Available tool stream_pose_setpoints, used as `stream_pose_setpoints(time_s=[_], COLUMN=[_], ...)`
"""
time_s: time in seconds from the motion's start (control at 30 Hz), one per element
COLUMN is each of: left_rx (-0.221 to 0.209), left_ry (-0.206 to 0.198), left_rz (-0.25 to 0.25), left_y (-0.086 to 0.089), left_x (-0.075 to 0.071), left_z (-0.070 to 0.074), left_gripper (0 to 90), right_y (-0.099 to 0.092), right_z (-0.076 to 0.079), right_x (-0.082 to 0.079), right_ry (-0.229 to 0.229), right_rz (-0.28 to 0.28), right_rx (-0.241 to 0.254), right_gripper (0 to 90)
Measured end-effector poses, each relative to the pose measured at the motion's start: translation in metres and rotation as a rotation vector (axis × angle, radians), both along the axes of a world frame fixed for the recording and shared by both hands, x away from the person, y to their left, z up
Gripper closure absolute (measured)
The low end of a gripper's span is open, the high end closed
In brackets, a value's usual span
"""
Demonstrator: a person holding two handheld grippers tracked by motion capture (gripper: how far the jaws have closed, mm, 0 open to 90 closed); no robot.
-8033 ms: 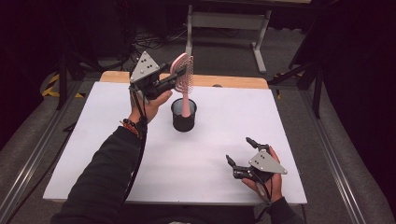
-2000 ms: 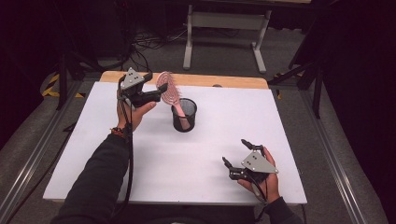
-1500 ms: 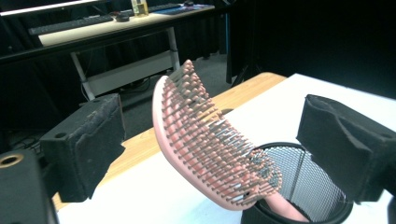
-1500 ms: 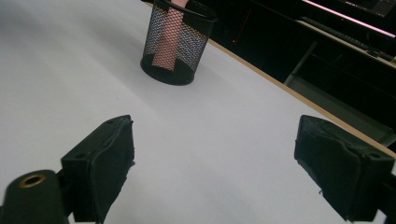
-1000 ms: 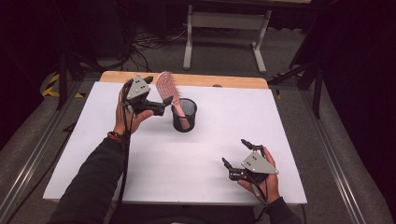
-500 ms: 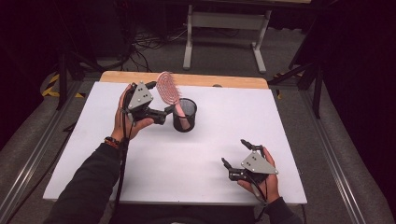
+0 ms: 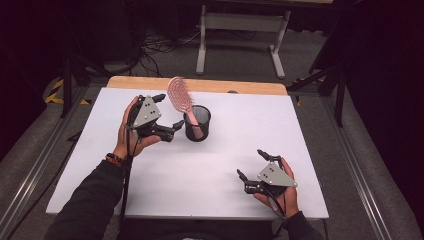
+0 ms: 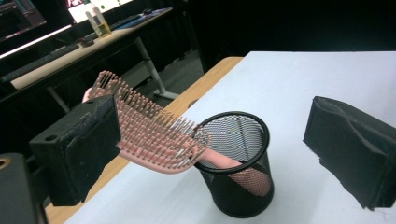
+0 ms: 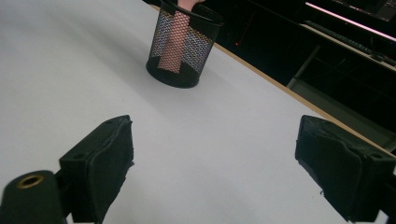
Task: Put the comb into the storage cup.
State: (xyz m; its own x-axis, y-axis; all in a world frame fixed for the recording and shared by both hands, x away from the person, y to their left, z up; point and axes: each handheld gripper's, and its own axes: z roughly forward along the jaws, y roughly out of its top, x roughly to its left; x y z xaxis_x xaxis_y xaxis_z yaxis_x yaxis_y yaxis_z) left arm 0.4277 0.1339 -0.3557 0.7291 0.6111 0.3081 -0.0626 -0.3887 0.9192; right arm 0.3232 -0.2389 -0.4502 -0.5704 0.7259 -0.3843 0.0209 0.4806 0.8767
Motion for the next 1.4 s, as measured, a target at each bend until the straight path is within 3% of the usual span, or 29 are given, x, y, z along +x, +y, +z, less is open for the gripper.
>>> stream_pose_setpoints(time_s=[0.47, 0.73, 1.4], left_rx=[0.026, 0.078, 0.09], left_ry=[-0.018, -0.034, -0.066], left_rz=[-0.012, -0.028, -0.052], left_y=[0.003, 0.001, 0.003], left_x=[-0.015, -0.026, -0.05], left_z=[-0.007, -0.015, -0.029], left_gripper=[4.7, 4.9, 5.8], right_y=[-0.001, 0.0, 0.003], right_z=[0.001, 0.001, 0.002], right_x=[0.0, 0.0, -0.003], right_ry=[-0.006, -0.005, -0.02], right_rz=[-0.005, -0.002, 0.012], right_rx=[0.006, 0.006, 0.005], right_gripper=[12.2, 12.1, 12.0])
